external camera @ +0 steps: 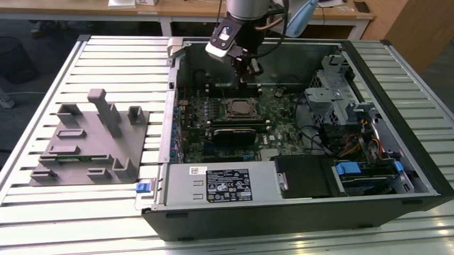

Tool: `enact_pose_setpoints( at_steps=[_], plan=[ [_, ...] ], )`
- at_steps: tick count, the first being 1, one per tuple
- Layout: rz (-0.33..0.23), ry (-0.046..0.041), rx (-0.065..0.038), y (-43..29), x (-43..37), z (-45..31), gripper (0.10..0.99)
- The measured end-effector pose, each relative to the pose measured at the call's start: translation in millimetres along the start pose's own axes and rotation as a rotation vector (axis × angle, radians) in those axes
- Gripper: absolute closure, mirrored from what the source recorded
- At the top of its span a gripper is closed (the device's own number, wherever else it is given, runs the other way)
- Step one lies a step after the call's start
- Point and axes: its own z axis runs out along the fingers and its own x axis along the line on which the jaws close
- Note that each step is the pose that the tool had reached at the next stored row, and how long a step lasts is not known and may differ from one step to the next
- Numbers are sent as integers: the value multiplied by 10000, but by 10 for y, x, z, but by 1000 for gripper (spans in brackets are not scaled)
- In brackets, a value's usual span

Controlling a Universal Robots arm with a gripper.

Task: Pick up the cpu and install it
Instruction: 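Install the first cpu locking lever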

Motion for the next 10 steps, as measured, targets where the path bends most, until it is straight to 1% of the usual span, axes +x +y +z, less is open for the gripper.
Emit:
enact_pose_setpoints(
  at_steps=[10],
  plan=[
    [-1333, 48, -38, 0, 0, 2, 980]
  ],
)
